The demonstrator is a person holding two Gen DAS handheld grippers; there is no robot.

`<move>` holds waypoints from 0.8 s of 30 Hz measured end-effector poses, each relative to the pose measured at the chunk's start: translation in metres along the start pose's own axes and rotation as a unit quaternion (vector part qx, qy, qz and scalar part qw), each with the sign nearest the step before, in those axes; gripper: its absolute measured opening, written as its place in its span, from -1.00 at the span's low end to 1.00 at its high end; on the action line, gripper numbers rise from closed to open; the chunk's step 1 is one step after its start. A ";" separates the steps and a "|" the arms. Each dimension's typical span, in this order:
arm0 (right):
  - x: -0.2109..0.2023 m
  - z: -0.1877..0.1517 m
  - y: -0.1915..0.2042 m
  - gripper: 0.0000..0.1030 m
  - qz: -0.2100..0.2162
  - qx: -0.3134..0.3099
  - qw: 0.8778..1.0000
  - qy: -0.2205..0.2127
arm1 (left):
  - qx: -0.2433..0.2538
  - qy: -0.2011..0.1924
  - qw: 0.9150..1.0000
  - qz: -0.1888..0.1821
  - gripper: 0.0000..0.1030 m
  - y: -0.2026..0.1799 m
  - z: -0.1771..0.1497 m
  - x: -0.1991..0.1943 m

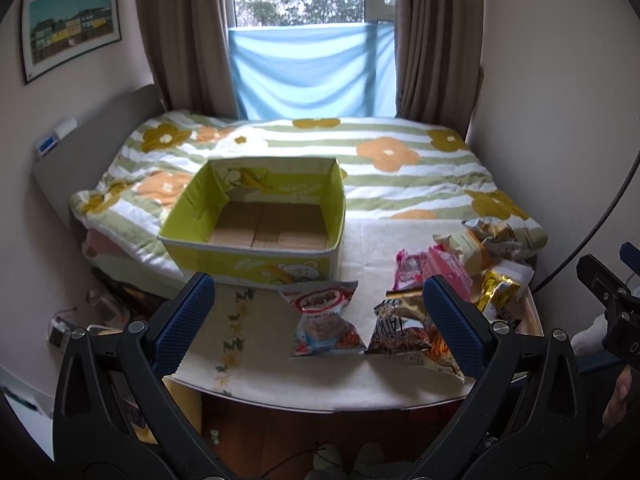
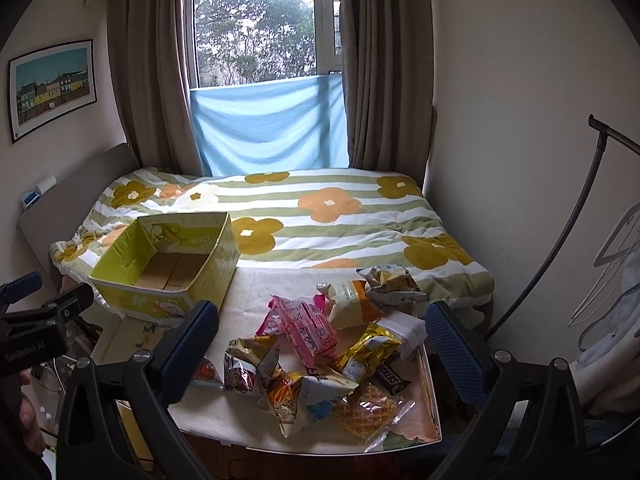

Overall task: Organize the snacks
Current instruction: 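Grasp the white-red shrimp flakes bag with the left tool while the right tool grasps the pink candy bag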

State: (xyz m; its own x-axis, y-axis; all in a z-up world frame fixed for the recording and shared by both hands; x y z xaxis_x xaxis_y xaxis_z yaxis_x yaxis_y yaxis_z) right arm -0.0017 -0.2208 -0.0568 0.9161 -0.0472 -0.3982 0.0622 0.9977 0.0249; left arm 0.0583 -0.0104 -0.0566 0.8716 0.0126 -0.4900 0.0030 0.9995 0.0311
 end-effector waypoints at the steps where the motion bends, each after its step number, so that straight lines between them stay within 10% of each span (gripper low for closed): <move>1: 0.006 -0.009 -0.004 1.00 0.010 0.000 1.000 0.014 | -0.001 0.010 1.000 0.001 0.99 -0.001 -0.005 0.005; 24: 0.143 -0.102 0.006 0.99 0.021 0.029 0.987 0.159 | -0.042 0.197 0.979 -0.044 0.99 0.013 -0.126 0.179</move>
State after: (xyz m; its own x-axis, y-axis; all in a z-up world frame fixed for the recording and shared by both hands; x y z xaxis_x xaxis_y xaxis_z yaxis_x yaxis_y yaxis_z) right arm 0.0891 -0.2169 -0.2072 0.7481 0.0211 -0.6633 0.0577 0.9936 0.0966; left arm 0.1526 0.0085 -0.2532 0.6132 -0.0802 -0.7859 0.0150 0.9958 -0.0899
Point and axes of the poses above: each gripper's, at about its wrist camera, not at the fingertips, and x roughly the way its jaws point, y to its left, z to its top, the point moved 5 cm from there along x, roughly the way its jaws point, and after that the axes turned 13 degrees about -y, right-handed, at the moved point
